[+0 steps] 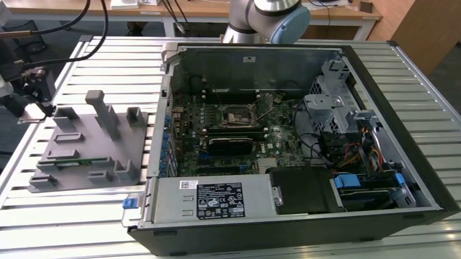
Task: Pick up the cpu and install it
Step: 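Pick up the cpu and move it towards the insertion slot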
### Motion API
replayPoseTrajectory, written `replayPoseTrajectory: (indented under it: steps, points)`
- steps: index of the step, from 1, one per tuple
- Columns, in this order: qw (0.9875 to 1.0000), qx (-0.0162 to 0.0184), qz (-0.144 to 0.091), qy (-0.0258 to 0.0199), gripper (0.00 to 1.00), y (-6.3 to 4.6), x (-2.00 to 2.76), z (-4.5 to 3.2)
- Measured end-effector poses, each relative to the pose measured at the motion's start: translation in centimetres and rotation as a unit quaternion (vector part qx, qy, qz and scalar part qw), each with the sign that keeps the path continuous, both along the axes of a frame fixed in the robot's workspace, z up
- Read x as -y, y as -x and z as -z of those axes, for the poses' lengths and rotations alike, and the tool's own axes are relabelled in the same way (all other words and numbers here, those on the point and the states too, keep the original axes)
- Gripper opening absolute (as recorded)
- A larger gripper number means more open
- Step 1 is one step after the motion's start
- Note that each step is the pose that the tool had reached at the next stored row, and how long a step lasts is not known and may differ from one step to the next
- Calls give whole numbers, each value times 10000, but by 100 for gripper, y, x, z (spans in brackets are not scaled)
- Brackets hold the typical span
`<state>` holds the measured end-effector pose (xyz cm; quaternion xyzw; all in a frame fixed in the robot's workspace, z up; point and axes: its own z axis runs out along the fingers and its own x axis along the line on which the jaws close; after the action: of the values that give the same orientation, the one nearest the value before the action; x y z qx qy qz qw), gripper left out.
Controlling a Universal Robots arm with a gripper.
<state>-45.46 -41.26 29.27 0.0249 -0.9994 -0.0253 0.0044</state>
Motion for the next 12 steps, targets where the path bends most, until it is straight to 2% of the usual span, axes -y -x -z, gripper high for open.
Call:
replayPoseTrajectory:
  steps: [12]
  points:
    - [10000,0,0,0,54,0,0,-131]
